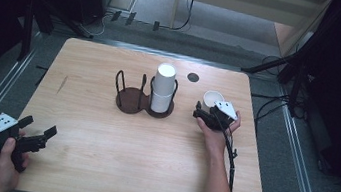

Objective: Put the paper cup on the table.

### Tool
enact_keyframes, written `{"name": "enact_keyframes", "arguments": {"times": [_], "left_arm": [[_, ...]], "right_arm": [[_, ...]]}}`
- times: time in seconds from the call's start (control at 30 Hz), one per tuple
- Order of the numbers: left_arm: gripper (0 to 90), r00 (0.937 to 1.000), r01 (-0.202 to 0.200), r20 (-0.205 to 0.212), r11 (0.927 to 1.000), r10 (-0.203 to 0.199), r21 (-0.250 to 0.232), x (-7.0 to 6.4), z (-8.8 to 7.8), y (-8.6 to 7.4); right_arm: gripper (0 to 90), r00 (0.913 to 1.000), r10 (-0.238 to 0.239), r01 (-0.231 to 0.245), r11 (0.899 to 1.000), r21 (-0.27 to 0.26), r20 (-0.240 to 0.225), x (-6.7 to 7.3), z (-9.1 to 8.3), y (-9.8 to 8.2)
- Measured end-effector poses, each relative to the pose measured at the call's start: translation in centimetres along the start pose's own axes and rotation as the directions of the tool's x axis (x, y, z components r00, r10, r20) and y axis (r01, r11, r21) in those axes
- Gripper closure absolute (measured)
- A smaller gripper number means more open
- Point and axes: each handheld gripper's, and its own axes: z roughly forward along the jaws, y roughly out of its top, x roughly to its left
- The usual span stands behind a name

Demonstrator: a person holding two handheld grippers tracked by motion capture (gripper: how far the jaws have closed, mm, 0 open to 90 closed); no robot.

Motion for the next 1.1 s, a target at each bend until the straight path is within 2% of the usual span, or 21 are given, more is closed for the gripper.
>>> {"name": "enact_keyframes", "arguments": {"times": [0.1,0.27,0.4,0.57,0.67,0.77,1.1], "left_arm": [[0.0,1.0000,-0.003,-0.001,1.0000,0.003,0.000,0.0,0.0,0.0],[0.0,0.9999,-0.011,-0.004,0.9999,0.011,0.005,-0.1,0.1,0.0],[0.0,0.9999,-0.013,-0.006,0.9999,0.013,0.003,-0.1,0.1,0.0],[0.0,1.0000,-0.008,-0.004,1.0000,0.008,0.000,-0.1,-0.1,-0.1],[0.0,0.9999,-0.009,-0.006,1.0000,0.009,0.001,-0.1,0.0,0.0],[0.0,0.9999,-0.013,-0.008,0.9999,0.014,0.003,-0.1,0.0,-0.1],[0.0,0.9999,-0.014,-0.009,0.9999,0.014,-0.001,-0.2,0.0,-0.1]], "right_arm": [[0.0,0.9998,0.000,0.000,1.000,-0.008,-0.018,0.0,-0.6,0.1],[0.0,0.9992,-0.031,0.031,0.999,-0.014,-0.024,-0.1,-1.6,0.2],[0.0,0.9988,-0.011,0.010,1.000,-0.022,-0.047,-0.6,-2.7,0.3],[0.0,0.9949,0.018,-0.021,0.999,-0.037,-0.099,-1.0,-4.3,0.4],[0.0,0.9933,0.012,-0.018,0.999,-0.048,-0.115,-1.0,-5.3,0.3],[0.0,0.9929,-0.005,-0.001,0.998,-0.057,-0.118,-1.0,-6.2,0.2],[0.0,0.9910,-0.009,-0.003,0.996,-0.087,-0.134,-1.6,-9.2,-0.4]]}}
